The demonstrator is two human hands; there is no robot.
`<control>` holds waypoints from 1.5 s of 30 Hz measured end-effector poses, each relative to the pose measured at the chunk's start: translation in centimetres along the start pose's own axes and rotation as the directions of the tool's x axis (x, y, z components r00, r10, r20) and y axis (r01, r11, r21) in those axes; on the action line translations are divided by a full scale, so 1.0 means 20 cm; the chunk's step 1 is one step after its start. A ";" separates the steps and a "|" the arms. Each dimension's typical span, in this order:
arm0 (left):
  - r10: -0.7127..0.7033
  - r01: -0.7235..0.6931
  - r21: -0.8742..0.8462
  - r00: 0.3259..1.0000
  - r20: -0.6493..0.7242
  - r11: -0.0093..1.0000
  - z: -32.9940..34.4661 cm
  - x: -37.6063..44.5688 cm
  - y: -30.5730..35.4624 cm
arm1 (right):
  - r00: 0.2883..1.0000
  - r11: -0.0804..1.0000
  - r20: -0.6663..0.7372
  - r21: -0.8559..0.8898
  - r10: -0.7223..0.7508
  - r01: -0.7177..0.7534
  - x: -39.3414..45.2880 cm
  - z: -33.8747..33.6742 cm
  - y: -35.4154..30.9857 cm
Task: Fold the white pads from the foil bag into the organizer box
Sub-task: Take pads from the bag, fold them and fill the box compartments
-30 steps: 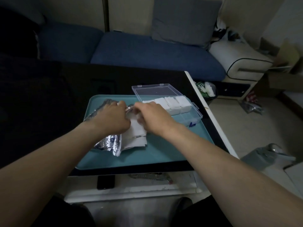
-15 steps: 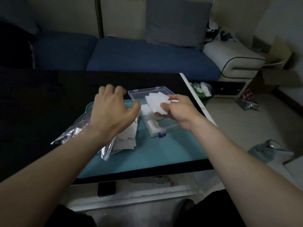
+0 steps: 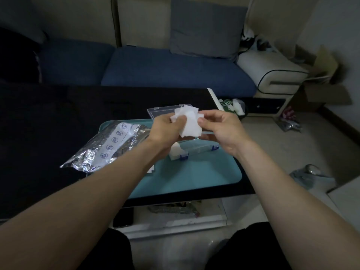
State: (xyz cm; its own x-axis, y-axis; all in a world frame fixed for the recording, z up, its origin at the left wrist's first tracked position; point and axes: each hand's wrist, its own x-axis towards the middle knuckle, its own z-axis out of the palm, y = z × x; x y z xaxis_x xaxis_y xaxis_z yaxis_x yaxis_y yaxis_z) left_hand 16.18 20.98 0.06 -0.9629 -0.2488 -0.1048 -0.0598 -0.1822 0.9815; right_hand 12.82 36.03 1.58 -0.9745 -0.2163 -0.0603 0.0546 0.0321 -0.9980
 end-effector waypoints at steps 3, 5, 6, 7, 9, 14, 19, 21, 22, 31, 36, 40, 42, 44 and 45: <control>-0.040 0.041 -0.018 0.997 0.060 0.999 0.03 -0.01 -0.08 | 0.999 0.998 -0.035 -0.058 -0.020 0.018 -0.02 -0.05 0.07; -0.076 0.074 0.026 0.994 0.082 0.997 0.03 0.00 -0.10 | 0.996 0.992 -0.076 -0.115 -0.051 0.042 -0.02 -0.05 0.11; -0.091 0.087 0.055 0.993 0.074 0.995 0.03 0.00 -0.10 | 0.994 0.988 -0.088 -0.140 -0.069 0.057 -0.02 -0.05 0.12; -0.100 0.095 0.082 0.994 0.050 0.992 0.03 0.01 -0.10 | 0.992 0.984 -0.089 -0.160 -0.089 0.074 -0.01 -0.05 0.13; -0.068 0.072 0.164 0.997 -0.027 0.984 0.02 0.03 -0.11 | 0.994 0.984 -0.058 -0.159 -0.096 0.085 -0.01 -0.05 0.13; 0.014 0.001 0.240 0.998 -0.060 0.971 0.02 0.04 -0.13 | 0.999 0.974 0.039 -0.223 -0.038 0.046 -0.03 -0.03 0.15; -0.020 0.019 0.103 1.000 0.005 0.994 0.03 0.04 -0.11 | 0.996 0.983 -0.027 -0.169 -0.083 0.077 -0.02 -0.01 0.16; -0.031 0.029 0.117 0.999 0.017 0.993 0.02 0.04 -0.11 | 0.996 0.990 -0.045 -0.123 -0.071 0.065 -0.01 -0.03 0.17; -0.036 0.035 0.119 0.999 0.000 0.992 0.01 0.04 -0.10 | 0.997 0.994 -0.054 -0.099 -0.061 0.055 0.00 -0.04 0.17; -0.048 0.056 0.091 0.995 -0.084 0.994 -0.06 0.01 -0.08 | 0.997 0.994 0.065 0.102 -0.044 0.038 0.00 -0.08 0.14; -0.013 0.028 0.334 0.999 -0.047 0.942 -0.04 0.00 -0.07 | 0.984 0.988 0.171 -0.135 -0.057 0.081 -0.02 -0.05 0.18; -0.102 0.100 0.162 0.995 0.003 0.982 -0.02 0.01 -0.06 | 0.994 0.955 0.047 -0.277 -0.097 0.106 0.00 -0.03 0.18; -0.134 0.128 0.087 0.989 0.060 0.988 -0.03 0.02 -0.05 | 0.993 0.959 -0.019 -0.262 -0.115 0.106 0.00 -0.02 0.17; -0.104 0.092 0.094 0.985 0.135 0.991 -0.04 0.04 -0.07 | 0.986 0.960 -0.081 -0.253 -0.149 0.124 0.00 -0.02 0.16; -0.079 0.064 0.102 0.984 0.160 0.993 -0.05 0.05 -0.07 | 0.980 0.955 -0.102 -0.261 -0.173 0.141 0.00 -0.02 0.16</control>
State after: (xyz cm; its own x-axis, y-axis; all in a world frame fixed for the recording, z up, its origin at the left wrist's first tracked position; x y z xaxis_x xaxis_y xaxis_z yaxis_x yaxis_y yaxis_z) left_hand 15.63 20.14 -1.64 -0.9848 -0.0780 -0.1554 -0.1474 -0.0997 0.9840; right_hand 12.87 36.54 -1.53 -0.9863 -0.1179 0.1155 -0.1425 0.2552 -0.9563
